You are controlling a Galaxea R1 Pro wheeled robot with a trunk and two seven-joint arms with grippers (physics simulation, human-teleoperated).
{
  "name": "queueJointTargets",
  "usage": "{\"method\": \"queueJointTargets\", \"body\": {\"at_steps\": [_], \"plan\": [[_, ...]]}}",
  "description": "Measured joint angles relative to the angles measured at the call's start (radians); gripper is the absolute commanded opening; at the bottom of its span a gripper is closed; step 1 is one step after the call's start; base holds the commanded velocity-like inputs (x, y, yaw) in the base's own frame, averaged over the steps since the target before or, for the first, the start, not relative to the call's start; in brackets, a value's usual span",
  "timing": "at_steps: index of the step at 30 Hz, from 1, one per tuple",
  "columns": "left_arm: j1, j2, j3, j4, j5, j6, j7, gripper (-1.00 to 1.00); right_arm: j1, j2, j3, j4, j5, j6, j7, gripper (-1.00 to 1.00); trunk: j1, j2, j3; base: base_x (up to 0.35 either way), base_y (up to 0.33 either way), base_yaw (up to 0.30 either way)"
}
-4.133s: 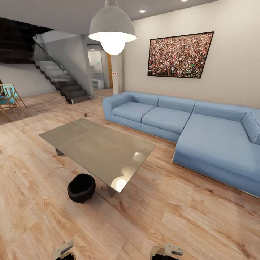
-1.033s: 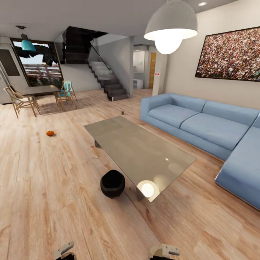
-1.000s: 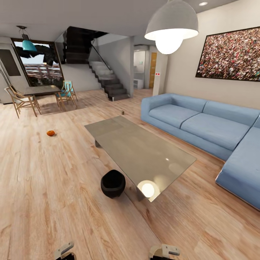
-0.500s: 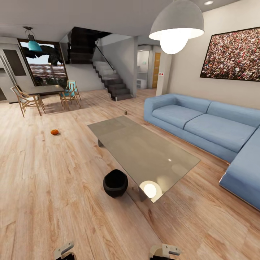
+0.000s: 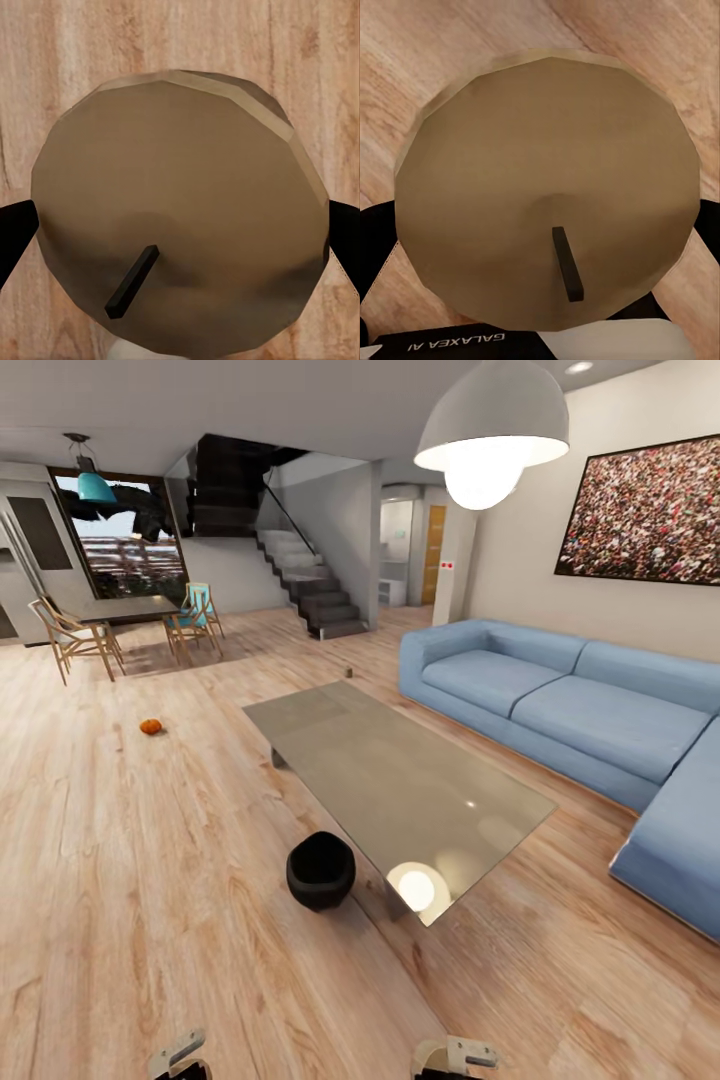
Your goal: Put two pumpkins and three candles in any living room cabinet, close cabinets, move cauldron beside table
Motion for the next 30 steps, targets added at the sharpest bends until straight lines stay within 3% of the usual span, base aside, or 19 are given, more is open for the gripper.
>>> {"method": "queueJointTargets", "body": {"at_steps": [6,19,30], "plan": [[0.000,0.000,0.000,0.000,0.000,-0.003,0.000,-1.00,0.000,0.000,0.017,0.000,0.001,-0.001,0.000,-1.00,0.000,0.000,0.000,0.184,0.136,0.000],[0.000,0.002,0.002,-0.002,0.004,-0.002,0.002,-1.00,0.000,0.000,0.018,0.000,0.001,-0.001,0.000,-1.00,0.000,0.000,0.000,0.008,0.007,0.000],[0.000,0.002,0.006,-0.001,0.004,0.000,0.003,-1.00,0.000,0.000,0.018,-0.001,0.001,0.000,0.000,-1.00,-0.038,0.070,0.031,0.000,0.000,0.000]]}}
